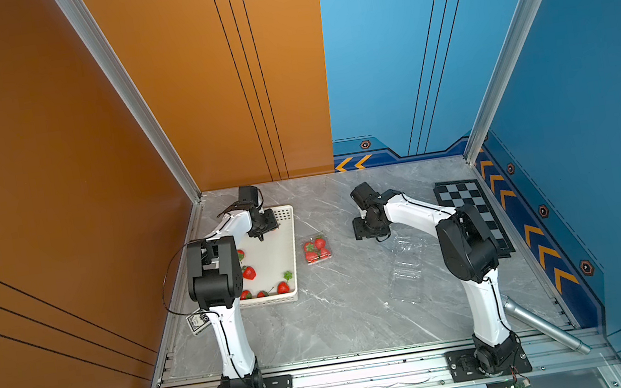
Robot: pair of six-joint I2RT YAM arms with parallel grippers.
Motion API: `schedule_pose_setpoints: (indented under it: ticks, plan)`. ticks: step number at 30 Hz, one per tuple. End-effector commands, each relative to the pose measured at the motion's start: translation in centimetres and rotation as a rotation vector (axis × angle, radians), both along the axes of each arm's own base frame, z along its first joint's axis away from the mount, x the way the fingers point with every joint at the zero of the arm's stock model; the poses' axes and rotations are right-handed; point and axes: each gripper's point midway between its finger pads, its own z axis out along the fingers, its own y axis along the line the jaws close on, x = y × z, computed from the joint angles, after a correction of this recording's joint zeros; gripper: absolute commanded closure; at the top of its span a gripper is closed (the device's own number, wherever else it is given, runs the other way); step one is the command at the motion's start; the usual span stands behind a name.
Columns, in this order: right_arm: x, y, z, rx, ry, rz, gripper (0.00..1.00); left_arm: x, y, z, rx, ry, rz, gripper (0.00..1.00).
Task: Pack strawberries into containers
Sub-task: Move the packing box to the center of the board.
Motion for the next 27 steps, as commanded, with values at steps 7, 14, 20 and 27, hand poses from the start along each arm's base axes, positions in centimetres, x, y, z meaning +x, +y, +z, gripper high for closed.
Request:
schedule_pose_setpoints:
  ticks: [7, 14, 20, 27]
  plan:
    - [-0.2, 0.7, -1.2, -0.025, 0.029, 0.022, 0.42, 1.3, -0.9, -0.9, 0.019, 0.011, -0.024, 0.47]
    - [-0.8, 1.6, -1.5, -0.014, 0.042, 0.046, 0.45, 1.3, -1.2, -1.9, 0.029, 0.039, -0.029, 0.48]
    - [-1.4, 2.1, -1.7, -0.012, 0.053, 0.054, 0.5, 1.0, -1.7, -2.6, 0.026, 0.071, -0.044, 0.48]
    - [-2.9, 3.1, -1.5, 0.005, 0.069, 0.086, 0.54, 0.7, -1.9, -2.9, 0.025, 0.084, -0.04, 0.63]
